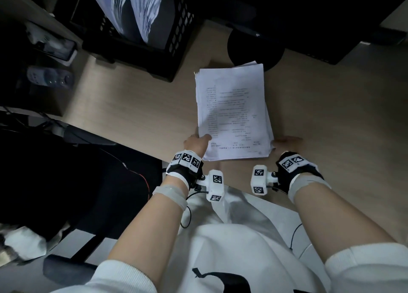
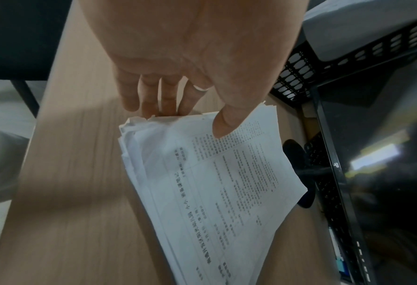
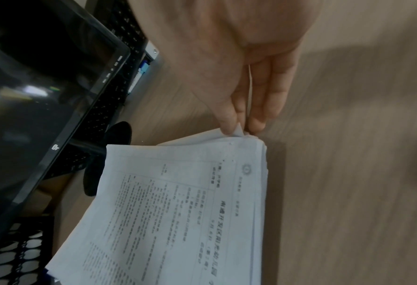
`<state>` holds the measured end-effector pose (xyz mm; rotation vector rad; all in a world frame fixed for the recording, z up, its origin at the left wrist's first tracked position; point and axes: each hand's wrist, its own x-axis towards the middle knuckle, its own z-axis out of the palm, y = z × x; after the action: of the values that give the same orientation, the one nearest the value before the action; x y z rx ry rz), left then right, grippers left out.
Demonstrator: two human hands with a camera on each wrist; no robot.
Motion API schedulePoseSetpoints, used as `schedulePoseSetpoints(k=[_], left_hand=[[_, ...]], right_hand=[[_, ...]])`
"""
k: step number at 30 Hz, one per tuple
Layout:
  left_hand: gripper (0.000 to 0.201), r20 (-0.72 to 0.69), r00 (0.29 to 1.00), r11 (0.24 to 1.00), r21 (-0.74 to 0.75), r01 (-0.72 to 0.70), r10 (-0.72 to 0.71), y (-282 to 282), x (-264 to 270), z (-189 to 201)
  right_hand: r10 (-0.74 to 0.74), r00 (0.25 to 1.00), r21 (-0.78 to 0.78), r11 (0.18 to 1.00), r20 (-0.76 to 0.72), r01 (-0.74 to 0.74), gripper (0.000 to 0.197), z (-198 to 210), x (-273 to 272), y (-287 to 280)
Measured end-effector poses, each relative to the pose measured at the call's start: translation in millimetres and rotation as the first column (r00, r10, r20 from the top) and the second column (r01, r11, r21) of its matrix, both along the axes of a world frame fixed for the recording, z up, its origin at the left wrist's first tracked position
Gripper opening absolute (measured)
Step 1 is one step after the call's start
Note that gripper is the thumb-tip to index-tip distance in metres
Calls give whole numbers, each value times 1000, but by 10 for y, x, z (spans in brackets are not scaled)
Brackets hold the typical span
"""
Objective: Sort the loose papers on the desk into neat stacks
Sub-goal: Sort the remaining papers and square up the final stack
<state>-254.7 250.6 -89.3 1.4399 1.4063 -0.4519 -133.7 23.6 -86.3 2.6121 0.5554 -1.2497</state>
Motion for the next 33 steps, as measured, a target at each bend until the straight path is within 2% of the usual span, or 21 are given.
schedulePoseSetpoints(k=[2,3,4,6,8,10,11,12,14,16,18,21,23,25,26,28,30,31,33], left_hand=[[58,-7,1000,1000,1,19,-19,-38,-2,24],[54,-9,1000,1000,-1,27,-27,-63,-10,24],[55,-16,999,999,-4,32,-32,-90,-13,16],[50,-18,998,998,-6,61,-61,-142,-15,-5],[45,-15,997,997,3,79,-79,-166,-23,-48],[53,-23,997,997,14,73,-73,-161,-39,-58],[60,-32,998,998,27,58,-57,-149,-47,-72],[65,-37,998,998,46,49,-47,-143,-53,-78],[62,-26,999,998,52,46,-45,-169,-41,-53],[48,-12,998,998,23,58,-58,-232,15,-10],[44,-23,996,996,-7,91,-91,-298,58,-22],[67,-43,997,998,-23,55,-56,-307,77,37],[74,-53,999,1000,4,8,-7,-259,60,18],[71,-41,999,1000,15,-15,16,-199,64,31],[68,-21,1000,1000,5,-17,17,-172,76,35],[51,11,1000,999,-32,3,-3,-140,123,50],[43,27,999,997,-75,29,-27,-133,154,39],[47,28,999,995,-99,20,-17,-122,162,38],[68,19,999,995,-96,-25,27,-51,165,16]], right_hand=[[-24,999,-49,999,-39,23,76,-115,-82,-87],[-30,999,8,1000,-40,31,73,-173,-99,-126],[-143,989,82,986,-26,145,63,-229,-72,-91],[-343,932,212,908,-118,362,33,-487,3,-127],[-412,887,222,863,-209,454,8,-503,43,-103],[-568,794,273,745,-216,608,7,-491,66,-134],[-668,711,310,644,-218,700,8,-409,57,-142],[-715,679,322,611,-168,723,14,-433,83,-162],[-715,690,352,621,-113,700,21,-318,89,-145],[-714,683,363,602,-153,711,19,-216,102,-46],[-709,682,341,606,-179,719,22,-180,140,49],[-599,794,253,756,-103,603,27,-119,221,79],[-604,792,279,749,-84,601,24,-95,295,64],[-595,789,354,713,-151,605,17,-98,332,111],[-595,777,374,686,-204,624,19,-101,337,158],[-587,757,386,653,-287,652,33,-121,348,274],[-578,753,364,660,-314,658,48,-141,366,383],[-579,754,348,669,-310,657,53,-132,381,432],[-624,745,322,674,-235,665,66,-132,449,528]])
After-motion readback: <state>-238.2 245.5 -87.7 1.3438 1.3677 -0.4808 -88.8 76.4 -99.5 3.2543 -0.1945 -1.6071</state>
